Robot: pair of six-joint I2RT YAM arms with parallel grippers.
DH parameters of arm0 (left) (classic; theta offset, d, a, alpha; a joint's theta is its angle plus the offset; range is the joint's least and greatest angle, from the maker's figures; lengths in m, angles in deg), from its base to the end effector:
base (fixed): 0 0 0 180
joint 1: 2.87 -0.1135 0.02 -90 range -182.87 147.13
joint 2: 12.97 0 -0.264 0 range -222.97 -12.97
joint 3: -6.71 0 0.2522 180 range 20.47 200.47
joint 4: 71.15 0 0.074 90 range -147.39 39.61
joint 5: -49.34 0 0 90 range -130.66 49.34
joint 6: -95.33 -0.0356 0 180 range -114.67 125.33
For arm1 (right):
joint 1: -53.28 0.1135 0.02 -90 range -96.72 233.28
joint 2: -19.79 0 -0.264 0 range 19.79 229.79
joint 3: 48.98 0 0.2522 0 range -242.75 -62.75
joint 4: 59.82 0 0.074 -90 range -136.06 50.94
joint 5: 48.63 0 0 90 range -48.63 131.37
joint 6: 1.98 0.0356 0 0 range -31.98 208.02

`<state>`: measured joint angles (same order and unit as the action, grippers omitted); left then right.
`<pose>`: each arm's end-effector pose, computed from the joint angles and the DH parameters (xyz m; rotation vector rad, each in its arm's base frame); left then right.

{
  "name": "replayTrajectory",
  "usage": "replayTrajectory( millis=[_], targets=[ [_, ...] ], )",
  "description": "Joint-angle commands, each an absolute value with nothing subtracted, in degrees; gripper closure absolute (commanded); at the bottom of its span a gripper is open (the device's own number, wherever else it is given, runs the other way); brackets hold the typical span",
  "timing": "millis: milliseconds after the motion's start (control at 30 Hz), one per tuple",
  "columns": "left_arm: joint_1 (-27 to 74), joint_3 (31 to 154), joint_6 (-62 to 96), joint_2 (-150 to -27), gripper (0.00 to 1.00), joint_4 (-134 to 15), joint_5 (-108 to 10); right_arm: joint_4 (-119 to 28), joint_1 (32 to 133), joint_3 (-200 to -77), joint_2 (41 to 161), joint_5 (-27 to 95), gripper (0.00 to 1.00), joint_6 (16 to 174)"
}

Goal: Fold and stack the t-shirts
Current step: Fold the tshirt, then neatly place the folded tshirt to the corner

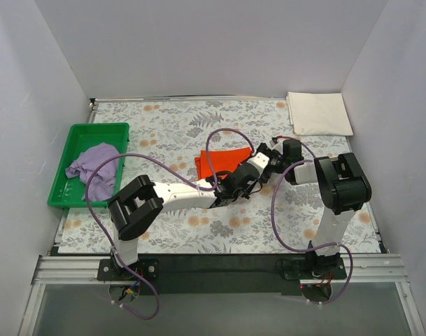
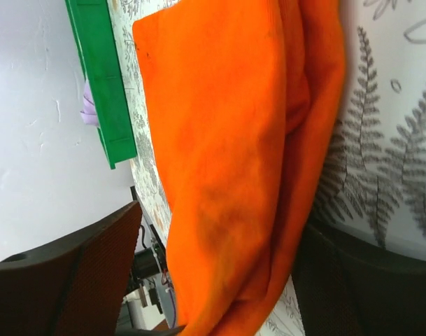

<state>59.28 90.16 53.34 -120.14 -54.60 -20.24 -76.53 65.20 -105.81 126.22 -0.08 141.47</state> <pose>0.2029 -0.3574 0.1949 0.0923 2.2984 -0.6347 0.3304 0.0938 0.1200 0.3704 2.3045 1.3999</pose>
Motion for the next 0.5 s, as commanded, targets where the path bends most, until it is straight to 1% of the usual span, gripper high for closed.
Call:
replayTrajectory(
  millis=[0, 33, 133, 267, 333, 367, 400, 467],
  targets=[
    [59.27, 91.48, 54.99, -117.55, 1.0, -54.93, -20.71, -74.71, 66.54, -107.92, 130.09, 2.44, 0.3, 139.09],
    [59.27, 92.53, 55.08, -117.9, 1.0, -54.75, -19.84, -74.71, 66.9, -108.44, 130.18, 2.43, 0.33, 139.0],
    [59.18, 94.99, 55.08, -120.01, 1.0, -53.78, -17.99, -74.71, 67.69, -107.84, 129.22, 2.87, 0.38, 138.65],
    [59.0, 96.93, 55.34, -121.95, 1.0, -52.9, -17.9, -74.62, 67.86, -106.43, 127.37, 3.93, 0.43, 138.12],
    [59.0, 97.29, 55.7, -122.48, 1.0, -52.82, -18.33, -74.53, 67.86, -106.52, 127.28, 4.1, 0.48, 138.12],
    [59.0, 97.46, 55.78, -122.56, 1.0, -52.73, -18.77, -74.62, 67.78, -107.04, 127.37, 4.28, 0.51, 137.51],
    [59.0, 97.46, 55.96, -122.57, 0.96, -52.81, -18.86, -74.53, 67.69, -107.39, 127.63, 4.37, 0.61, 137.15],
    [58.92, 96.94, 56.4, -122.04, 0.87, -52.47, -18.25, -74.44, 67.34, -108.79, 128.24, 4.46, 0.72, 135.84]
  ],
)
